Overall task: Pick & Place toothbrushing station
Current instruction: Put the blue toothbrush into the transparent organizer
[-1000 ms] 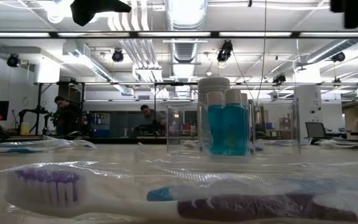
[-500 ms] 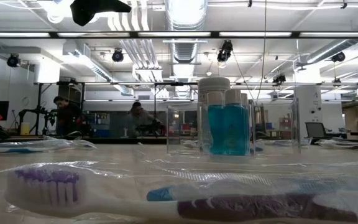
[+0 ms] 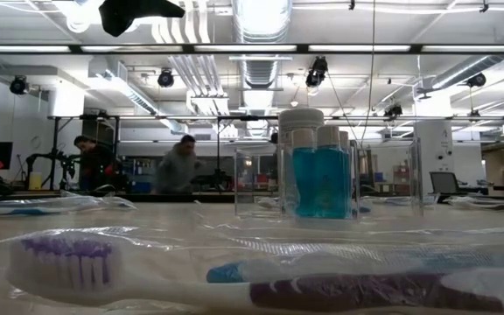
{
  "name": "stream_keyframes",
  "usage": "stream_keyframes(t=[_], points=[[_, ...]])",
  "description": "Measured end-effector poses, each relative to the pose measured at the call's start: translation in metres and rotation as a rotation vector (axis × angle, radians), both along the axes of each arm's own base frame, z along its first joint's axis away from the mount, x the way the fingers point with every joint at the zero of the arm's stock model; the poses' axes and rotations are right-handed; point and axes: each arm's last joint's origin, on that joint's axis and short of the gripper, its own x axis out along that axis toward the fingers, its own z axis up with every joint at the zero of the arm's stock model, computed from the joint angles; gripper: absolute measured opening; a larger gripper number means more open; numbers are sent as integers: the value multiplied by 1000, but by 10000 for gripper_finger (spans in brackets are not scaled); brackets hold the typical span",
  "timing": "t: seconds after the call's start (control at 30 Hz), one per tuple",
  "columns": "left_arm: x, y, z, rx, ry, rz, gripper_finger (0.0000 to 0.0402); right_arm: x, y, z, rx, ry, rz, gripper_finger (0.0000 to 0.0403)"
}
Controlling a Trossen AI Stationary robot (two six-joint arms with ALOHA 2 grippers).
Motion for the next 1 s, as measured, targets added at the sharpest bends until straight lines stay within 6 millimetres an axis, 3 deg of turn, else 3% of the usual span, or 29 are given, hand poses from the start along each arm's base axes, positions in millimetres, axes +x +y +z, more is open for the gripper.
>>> stream_keyframes(t=[0.33, 0.5, 1.0], points=[[0, 0, 0, 0, 0, 0, 230, -2, -5, -33, 32, -129, 67, 189], [0, 0, 0, 0, 0, 0, 230, 0, -6, -39, -20, -258, 132, 189], [0, 0, 0, 0, 0, 0, 230, 1, -12, -43, -58, -276, 61, 185]])
